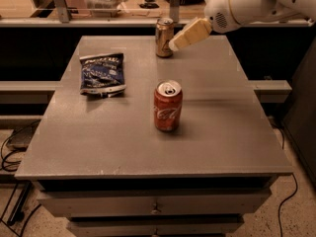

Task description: Pick orange can

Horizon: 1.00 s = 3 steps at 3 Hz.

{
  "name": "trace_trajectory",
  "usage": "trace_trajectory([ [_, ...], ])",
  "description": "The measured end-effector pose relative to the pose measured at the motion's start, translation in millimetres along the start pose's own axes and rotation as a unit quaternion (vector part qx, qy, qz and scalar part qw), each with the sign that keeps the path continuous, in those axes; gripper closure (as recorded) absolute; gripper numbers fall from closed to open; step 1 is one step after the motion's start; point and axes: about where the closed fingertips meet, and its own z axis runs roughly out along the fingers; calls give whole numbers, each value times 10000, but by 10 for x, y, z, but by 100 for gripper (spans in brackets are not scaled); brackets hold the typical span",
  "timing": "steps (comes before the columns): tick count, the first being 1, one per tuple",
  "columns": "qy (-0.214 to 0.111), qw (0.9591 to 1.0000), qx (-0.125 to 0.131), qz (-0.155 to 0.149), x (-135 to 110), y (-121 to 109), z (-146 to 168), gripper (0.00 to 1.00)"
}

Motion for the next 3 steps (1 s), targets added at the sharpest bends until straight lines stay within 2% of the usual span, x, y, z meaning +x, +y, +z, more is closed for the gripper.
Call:
trace_trajectory([
  [1, -15, 10000, -31, 51, 17, -3, 59, 0],
  [2, -77, 9995, -161, 275, 91, -19, 313, 0],
  [3, -492, 9960, -36, 742, 133, -175, 770, 0],
])
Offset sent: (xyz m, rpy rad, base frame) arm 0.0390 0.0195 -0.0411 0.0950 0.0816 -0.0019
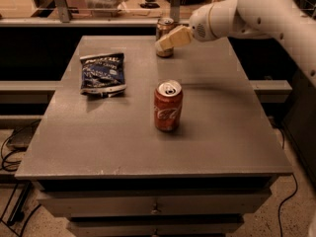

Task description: Pick orange can

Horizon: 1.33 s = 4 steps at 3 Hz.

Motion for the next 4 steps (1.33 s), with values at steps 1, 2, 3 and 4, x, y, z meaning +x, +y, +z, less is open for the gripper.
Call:
trace_trajectory([
  [1, -267, 9993, 130, 205, 7, -127, 240, 0],
  [2, -488, 9972, 217, 530, 51, -263, 655, 0],
  [3, -505, 9956, 242, 750, 110, -308, 878, 0],
  [4, -541, 9929, 268, 1027, 178, -372, 1007, 17],
])
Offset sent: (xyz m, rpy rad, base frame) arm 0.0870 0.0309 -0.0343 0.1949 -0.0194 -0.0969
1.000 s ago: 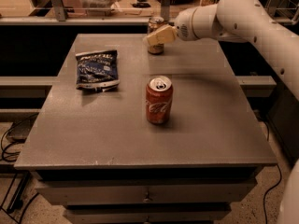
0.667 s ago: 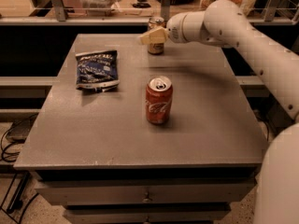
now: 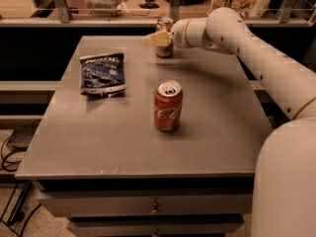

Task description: Pick orange can

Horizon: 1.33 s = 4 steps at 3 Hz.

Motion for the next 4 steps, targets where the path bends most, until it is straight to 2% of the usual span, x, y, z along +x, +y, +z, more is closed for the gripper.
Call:
trace_trajectory([
  [1, -101, 9999, 58, -6, -74, -15, -4, 41],
  [2, -237, 9994, 84, -228, -296, 23, -76, 64],
  [3, -488, 9963, 13, -709, -817, 184, -218, 95],
  [4, -768, 9892, -122, -1244, -1490, 333, -472, 100],
])
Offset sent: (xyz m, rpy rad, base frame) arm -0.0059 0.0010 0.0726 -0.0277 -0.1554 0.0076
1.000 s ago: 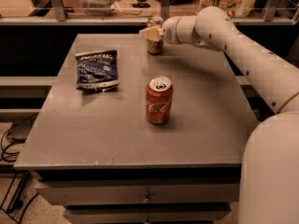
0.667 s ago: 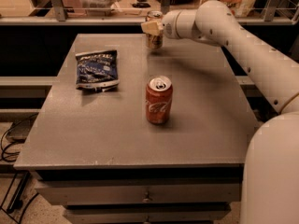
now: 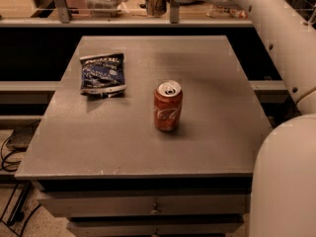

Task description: Pick orange can

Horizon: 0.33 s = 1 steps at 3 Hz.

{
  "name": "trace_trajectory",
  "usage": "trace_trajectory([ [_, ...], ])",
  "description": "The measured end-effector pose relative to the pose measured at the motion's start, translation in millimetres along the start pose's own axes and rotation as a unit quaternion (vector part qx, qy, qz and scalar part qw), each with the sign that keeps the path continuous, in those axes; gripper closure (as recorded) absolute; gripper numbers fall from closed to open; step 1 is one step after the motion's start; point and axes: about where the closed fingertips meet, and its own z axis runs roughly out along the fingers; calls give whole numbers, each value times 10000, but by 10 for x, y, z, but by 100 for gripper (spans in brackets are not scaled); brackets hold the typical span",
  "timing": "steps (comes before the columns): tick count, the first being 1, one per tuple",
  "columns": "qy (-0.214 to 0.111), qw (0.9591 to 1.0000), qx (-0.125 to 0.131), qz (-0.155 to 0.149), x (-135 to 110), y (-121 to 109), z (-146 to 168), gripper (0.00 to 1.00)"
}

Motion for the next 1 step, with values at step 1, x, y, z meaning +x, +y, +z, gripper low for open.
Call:
trace_trajectory([
  [1, 2, 10000, -4, 1, 3, 4, 4, 100],
])
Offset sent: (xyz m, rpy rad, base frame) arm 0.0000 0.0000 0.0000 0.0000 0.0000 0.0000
